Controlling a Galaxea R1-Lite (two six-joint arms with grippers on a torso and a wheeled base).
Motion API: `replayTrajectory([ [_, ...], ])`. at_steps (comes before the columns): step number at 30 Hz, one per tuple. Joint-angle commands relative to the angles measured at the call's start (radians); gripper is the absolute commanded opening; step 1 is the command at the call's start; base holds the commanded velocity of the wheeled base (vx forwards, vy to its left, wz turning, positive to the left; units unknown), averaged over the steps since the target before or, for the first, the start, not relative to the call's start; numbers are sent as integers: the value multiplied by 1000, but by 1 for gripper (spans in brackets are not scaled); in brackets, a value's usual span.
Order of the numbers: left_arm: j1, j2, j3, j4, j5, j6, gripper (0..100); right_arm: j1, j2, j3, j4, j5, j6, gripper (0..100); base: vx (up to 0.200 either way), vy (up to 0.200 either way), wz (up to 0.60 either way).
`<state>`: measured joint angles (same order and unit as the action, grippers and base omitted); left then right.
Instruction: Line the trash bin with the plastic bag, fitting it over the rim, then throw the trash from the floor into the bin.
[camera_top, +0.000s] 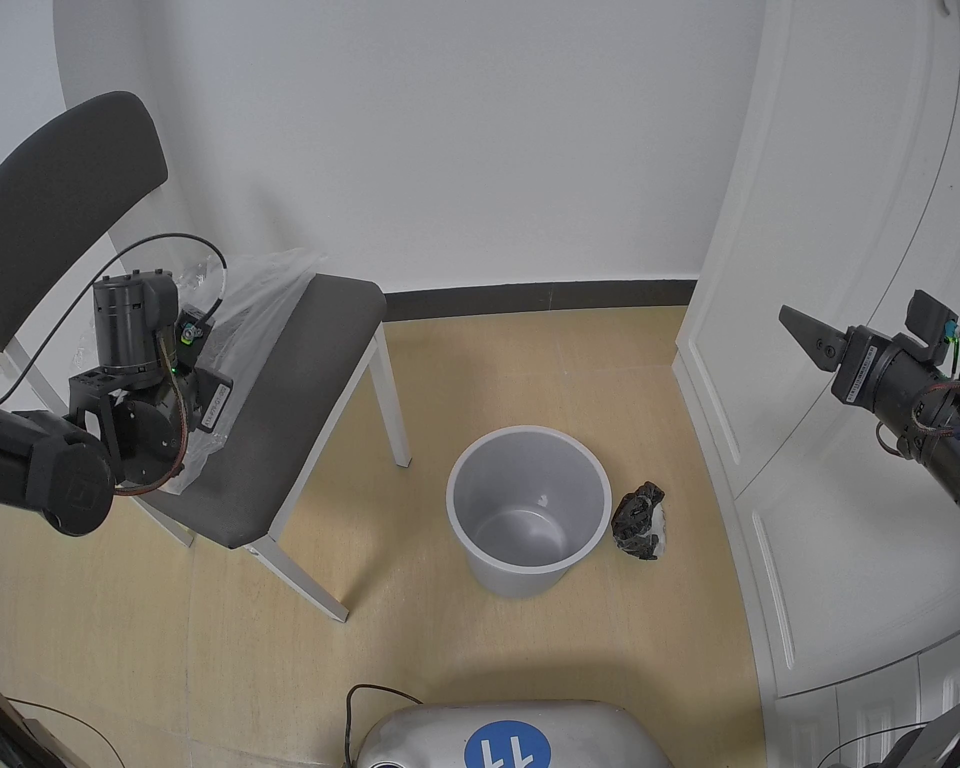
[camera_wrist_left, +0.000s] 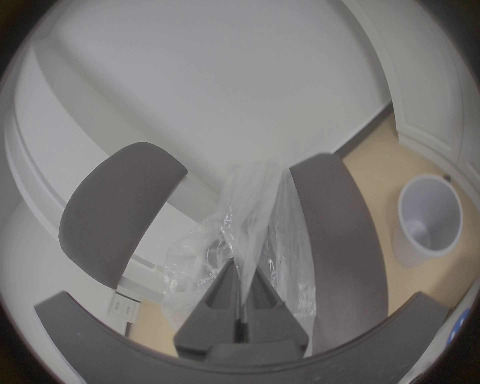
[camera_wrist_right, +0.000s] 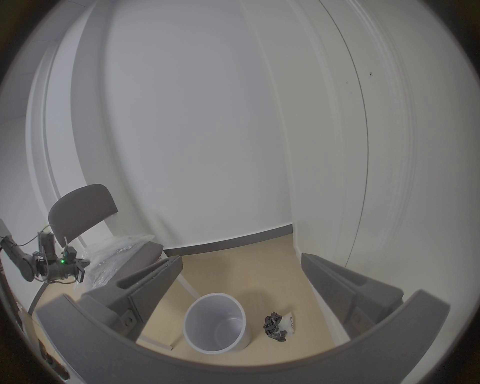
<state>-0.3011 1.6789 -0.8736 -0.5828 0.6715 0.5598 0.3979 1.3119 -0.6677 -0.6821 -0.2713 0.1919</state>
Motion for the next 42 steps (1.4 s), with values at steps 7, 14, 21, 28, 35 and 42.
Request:
replayTrajectory([
  [7, -99, -25, 90, -124, -112, -232, 0, 1, 86, 17, -11, 3, 3, 100, 0, 0, 0],
  [14, -174, -33, 107, -143, -251, -379, 0, 16, 144, 23, -13, 1, 4, 100, 0, 0, 0],
  [21, -242, -31, 122, -181, -375, -564, 0, 76, 211, 54, -88, -2, 8, 100, 0, 0, 0],
  [28, -288, -16, 133, -272, -406, -638, 0, 107, 293, 72, -145, 0, 31, 100, 0, 0, 0],
  [35, -294, -24, 156, -310, -412, -653, 0, 176, 323, 63, -145, 1, 90, 100, 0, 0, 0],
  [42, -339, -39, 166, -368, -411, -678, 0, 259, 392, 28, -143, 0, 216, 100, 0, 0, 0],
])
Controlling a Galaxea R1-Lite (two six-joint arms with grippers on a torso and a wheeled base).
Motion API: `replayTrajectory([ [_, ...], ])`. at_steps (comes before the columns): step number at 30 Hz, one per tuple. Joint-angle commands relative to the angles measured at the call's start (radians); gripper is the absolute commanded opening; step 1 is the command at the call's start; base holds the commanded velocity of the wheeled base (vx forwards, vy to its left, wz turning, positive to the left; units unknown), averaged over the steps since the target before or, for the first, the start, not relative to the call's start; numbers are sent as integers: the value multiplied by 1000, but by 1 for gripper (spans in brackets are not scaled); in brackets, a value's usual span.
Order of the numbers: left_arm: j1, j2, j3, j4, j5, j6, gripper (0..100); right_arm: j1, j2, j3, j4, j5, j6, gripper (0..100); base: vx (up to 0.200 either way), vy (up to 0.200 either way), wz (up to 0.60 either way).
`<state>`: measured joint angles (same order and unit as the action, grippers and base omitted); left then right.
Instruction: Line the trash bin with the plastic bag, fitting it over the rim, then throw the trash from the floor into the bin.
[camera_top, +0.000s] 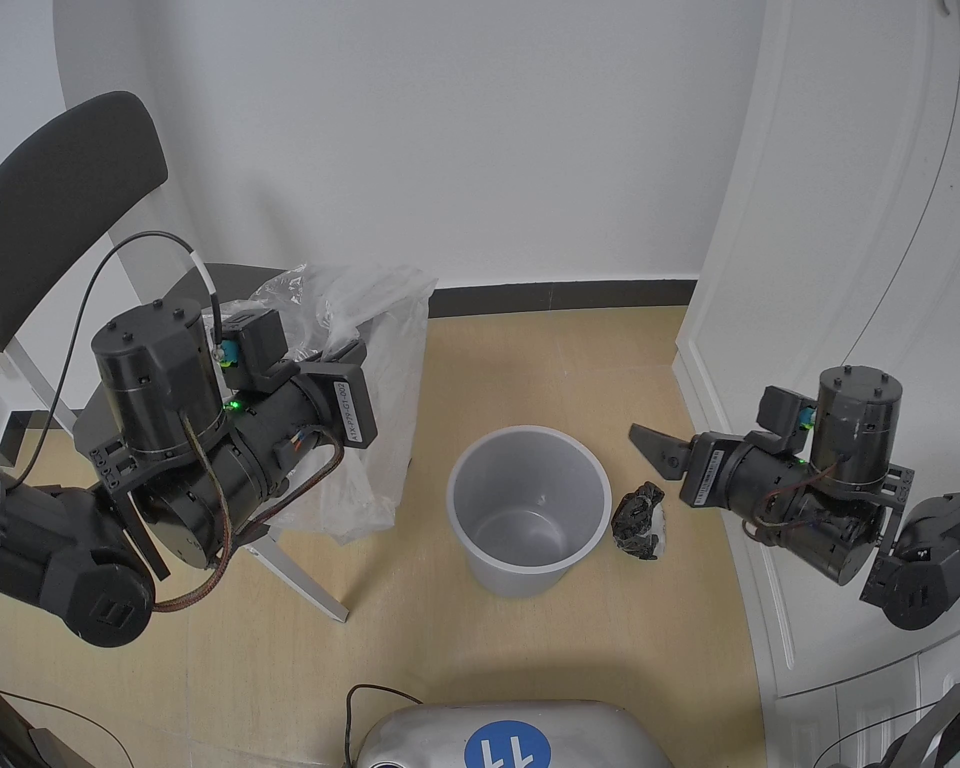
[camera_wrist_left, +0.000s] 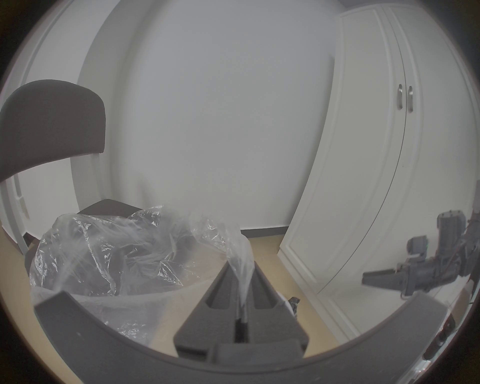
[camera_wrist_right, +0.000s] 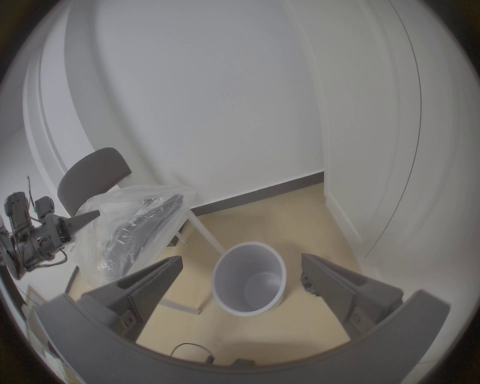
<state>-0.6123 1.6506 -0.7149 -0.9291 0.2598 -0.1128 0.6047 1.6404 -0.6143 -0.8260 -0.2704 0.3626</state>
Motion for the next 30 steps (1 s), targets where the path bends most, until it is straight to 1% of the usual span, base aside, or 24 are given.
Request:
replayTrajectory([
  [1, -32, -9, 9, -28, 1, -5, 0, 66, 88, -39, -1, 0, 78, 100, 0, 0, 0],
  [3, -32, -9, 9, -30, 1, -5, 0, 70, 99, -45, -1, 0, 90, 100, 0, 0, 0],
  [4, -33, -9, 8, -31, 1, -5, 0, 89, 142, -68, -1, 2, 147, 100, 0, 0, 0],
  [7, -38, -18, 9, -33, 1, -7, 0, 102, 185, -101, -1, 0, 200, 100, 0, 0, 0],
  [10, -61, -38, 12, -33, 1, -10, 0, 109, 208, -130, -2, 2, 248, 100, 0, 0, 0],
  [13, -83, -61, 18, -33, 1, -10, 0, 118, 222, -140, -19, 2, 277, 100, 0, 0, 0],
  [17, -116, -89, 28, -33, 1, -10, 0, 127, 240, -136, -56, 2, 282, 100, 0, 0, 0],
  [21, -142, -117, 35, -33, 3, -10, 0, 136, 242, -133, -61, 5, 282, 100, 0, 0, 0],
  [27, -158, -138, 40, -33, 3, -11, 0, 138, 240, -133, -62, 5, 283, 100, 0, 0, 0],
  [30, -184, -153, 38, -34, 3, -21, 0, 139, 237, -133, -62, 5, 283, 100, 0, 0, 0],
])
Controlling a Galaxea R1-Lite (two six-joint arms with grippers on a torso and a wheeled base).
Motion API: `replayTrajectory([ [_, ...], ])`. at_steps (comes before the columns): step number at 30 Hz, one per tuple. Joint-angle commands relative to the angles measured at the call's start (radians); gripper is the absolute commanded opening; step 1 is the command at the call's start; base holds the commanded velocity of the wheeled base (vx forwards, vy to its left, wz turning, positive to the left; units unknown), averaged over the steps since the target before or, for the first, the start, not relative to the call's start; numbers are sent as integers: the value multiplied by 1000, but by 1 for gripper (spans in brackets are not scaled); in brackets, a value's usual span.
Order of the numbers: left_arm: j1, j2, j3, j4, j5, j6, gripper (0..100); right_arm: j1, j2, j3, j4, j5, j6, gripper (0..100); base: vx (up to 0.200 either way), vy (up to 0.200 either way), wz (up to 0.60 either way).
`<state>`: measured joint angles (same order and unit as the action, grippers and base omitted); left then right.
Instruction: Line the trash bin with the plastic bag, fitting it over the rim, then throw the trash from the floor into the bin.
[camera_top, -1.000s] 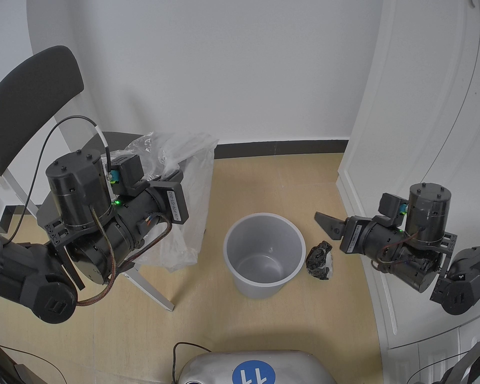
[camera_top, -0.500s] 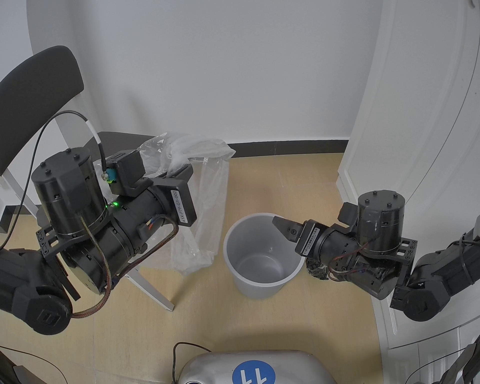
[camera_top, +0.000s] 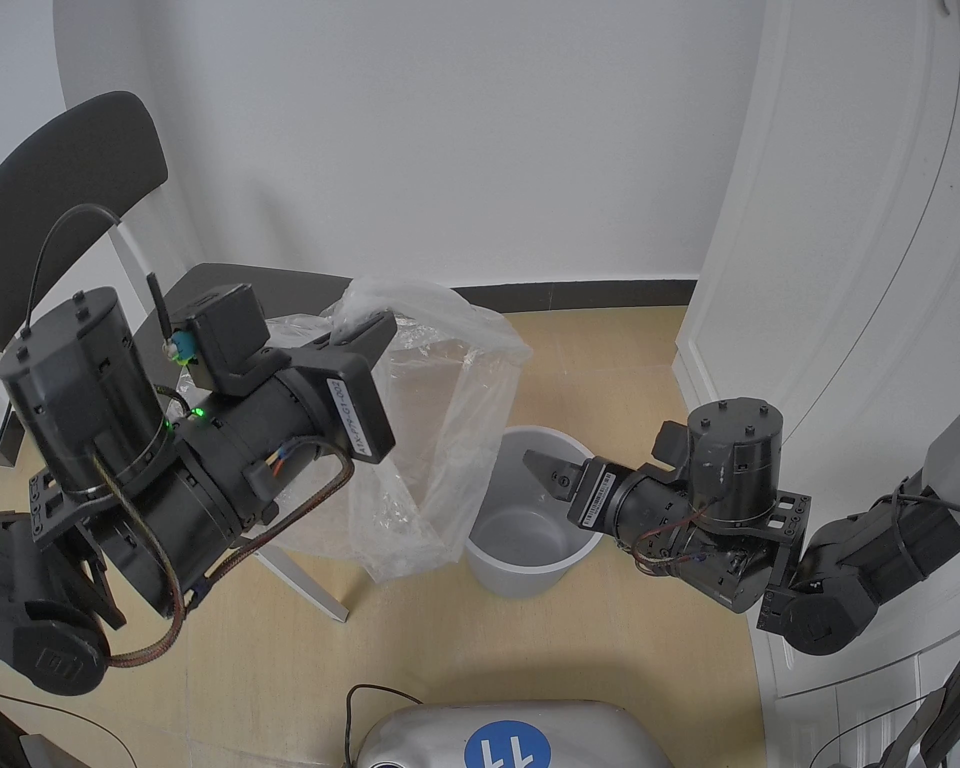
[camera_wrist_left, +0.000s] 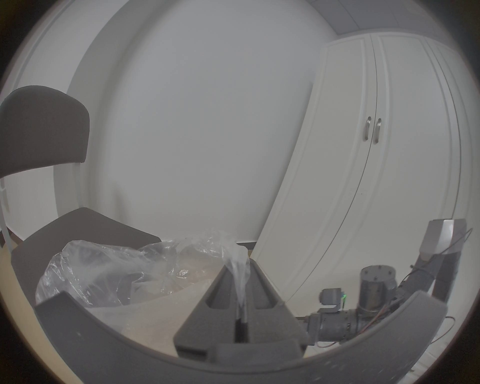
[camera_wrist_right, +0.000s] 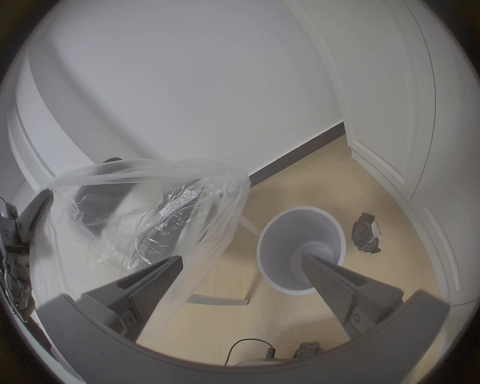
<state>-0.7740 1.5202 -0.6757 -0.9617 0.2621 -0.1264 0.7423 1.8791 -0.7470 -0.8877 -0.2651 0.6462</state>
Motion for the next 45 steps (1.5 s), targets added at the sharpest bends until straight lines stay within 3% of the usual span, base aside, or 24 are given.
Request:
replayTrajectory([
  [1, -28, -26, -4, -2, 3, -13, 0, 2, -2, 2, -1, 0, 0, 100, 0, 0, 0],
  [12, -74, -35, -15, -75, 9, -36, 0, 19, 23, 8, 13, 3, 0, 100, 0, 0, 0],
  [45, -68, -86, -87, -95, 12, -99, 0, 3, 49, 40, 47, 18, -31, 100, 0, 0, 0],
])
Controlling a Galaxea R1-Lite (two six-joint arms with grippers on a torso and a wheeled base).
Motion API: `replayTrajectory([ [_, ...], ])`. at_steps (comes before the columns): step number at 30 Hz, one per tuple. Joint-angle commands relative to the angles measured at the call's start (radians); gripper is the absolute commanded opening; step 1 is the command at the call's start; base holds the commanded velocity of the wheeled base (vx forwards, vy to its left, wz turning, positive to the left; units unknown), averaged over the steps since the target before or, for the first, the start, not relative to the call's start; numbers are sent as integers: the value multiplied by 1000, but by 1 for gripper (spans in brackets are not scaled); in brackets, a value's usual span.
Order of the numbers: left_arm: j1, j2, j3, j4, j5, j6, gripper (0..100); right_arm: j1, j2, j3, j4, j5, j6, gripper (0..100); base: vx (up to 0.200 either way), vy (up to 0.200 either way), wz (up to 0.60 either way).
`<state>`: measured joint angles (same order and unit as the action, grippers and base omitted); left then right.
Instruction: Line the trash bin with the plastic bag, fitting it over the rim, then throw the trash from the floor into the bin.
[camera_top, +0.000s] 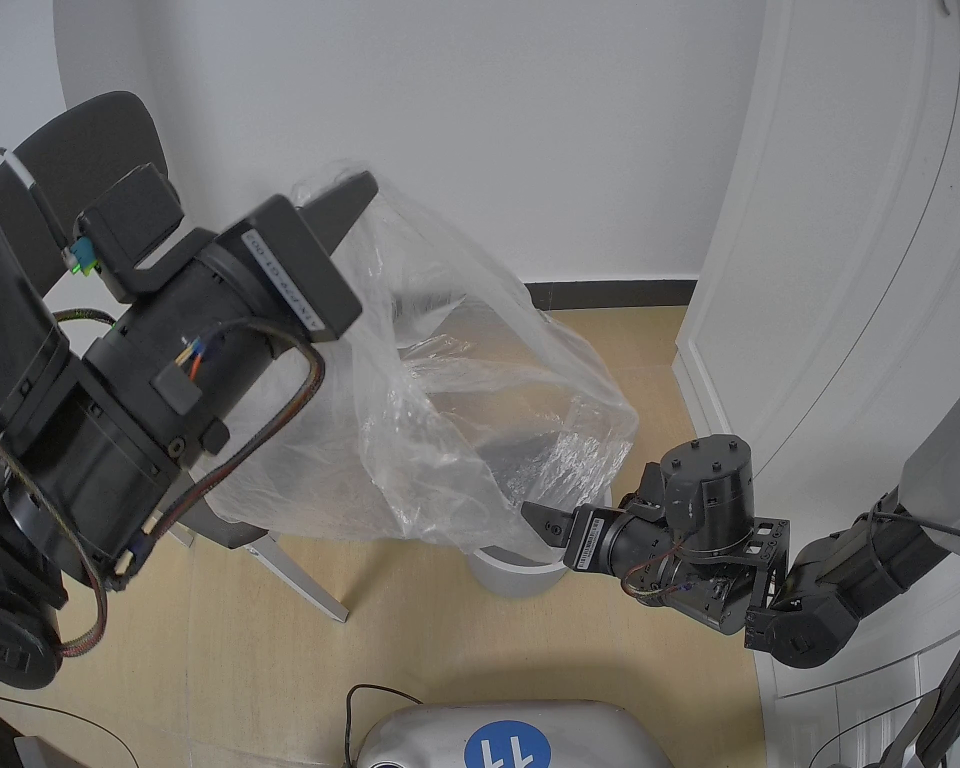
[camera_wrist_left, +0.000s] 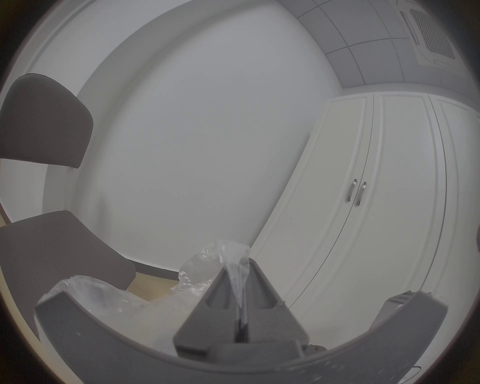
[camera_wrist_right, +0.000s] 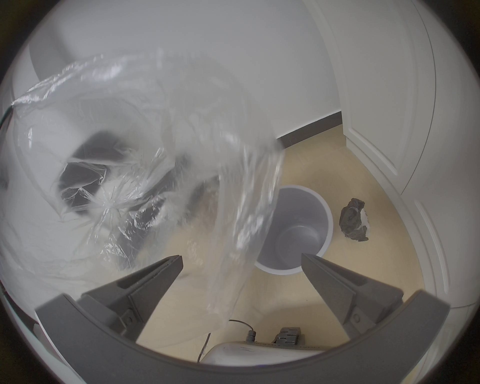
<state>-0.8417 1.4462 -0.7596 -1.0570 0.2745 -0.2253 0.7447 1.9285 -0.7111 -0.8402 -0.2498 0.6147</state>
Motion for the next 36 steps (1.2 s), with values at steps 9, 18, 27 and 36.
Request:
replayTrajectory([
  [9, -4, -47, -1, 0, 0, 0, 0, -15, -19, 2, -2, 3, -1, 100, 0, 0, 0],
  [18, -4, -49, -9, 0, 0, -3, 0, -48, -118, 48, 3, 61, -46, 100, 0, 0, 0],
  [27, -17, -69, -20, -1, 0, -23, 0, -88, -160, 65, 1, 130, -50, 100, 0, 0, 0],
  [36, -40, -86, -26, -1, 2, -29, 0, -103, -178, 59, -16, 173, -29, 100, 0, 0, 0],
])
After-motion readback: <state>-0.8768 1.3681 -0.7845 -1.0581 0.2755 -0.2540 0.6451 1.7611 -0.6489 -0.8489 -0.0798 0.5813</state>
